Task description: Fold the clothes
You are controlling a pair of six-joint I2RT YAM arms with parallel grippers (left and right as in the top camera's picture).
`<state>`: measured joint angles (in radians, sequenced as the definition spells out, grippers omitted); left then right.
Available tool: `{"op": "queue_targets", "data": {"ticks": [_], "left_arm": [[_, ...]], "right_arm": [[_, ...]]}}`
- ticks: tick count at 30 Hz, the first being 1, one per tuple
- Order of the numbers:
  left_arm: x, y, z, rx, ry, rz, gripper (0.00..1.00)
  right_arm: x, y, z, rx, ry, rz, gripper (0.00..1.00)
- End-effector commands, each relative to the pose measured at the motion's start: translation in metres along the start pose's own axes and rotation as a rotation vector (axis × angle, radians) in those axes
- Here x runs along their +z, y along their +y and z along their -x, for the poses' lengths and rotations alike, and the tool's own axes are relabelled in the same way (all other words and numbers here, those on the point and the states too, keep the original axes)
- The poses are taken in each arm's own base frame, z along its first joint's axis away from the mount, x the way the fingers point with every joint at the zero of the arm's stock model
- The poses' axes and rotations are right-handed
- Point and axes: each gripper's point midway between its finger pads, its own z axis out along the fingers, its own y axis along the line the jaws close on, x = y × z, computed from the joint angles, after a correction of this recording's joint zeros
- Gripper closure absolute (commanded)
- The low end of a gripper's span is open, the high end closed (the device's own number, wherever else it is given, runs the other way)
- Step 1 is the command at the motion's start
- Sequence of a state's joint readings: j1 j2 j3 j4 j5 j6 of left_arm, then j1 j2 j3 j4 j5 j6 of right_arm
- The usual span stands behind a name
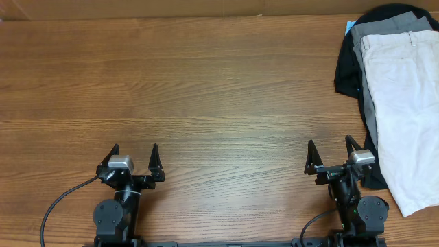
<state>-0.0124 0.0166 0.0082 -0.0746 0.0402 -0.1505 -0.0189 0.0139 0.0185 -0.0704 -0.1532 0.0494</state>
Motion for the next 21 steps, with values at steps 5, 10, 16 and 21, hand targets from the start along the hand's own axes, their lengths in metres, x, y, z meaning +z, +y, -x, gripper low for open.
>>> {"op": "queue_targets", "data": {"ticks": [5, 10, 16, 21], "left_arm": [[-0.0003, 0.0029, 0.0003, 0.015, -0.005, 0.013, 0.00], [-0.0003, 0.0029, 0.0003, 0.015, -0.005, 0.013, 0.00], [-0.0003, 0.0029, 0.0003, 0.015, -0.005, 0.013, 0.00], [-0.0006, 0.0082, 0.0072, 0.015, -0.035, 0.046, 0.00]], "right_arm": [[-0.0001, -0.0007, -0.0016, 0.003, -0.005, -0.001, 0.00], [-0.0001, -0.0007, -0.0016, 0.003, -0.005, -0.001, 0.00], [-0.0001, -0.0007, -0.0016, 0.003, -0.005, -0.001, 0.00], [-0.0001, -0.0007, -0.0016, 0.003, -0.005, -0.001, 0.00]]}}
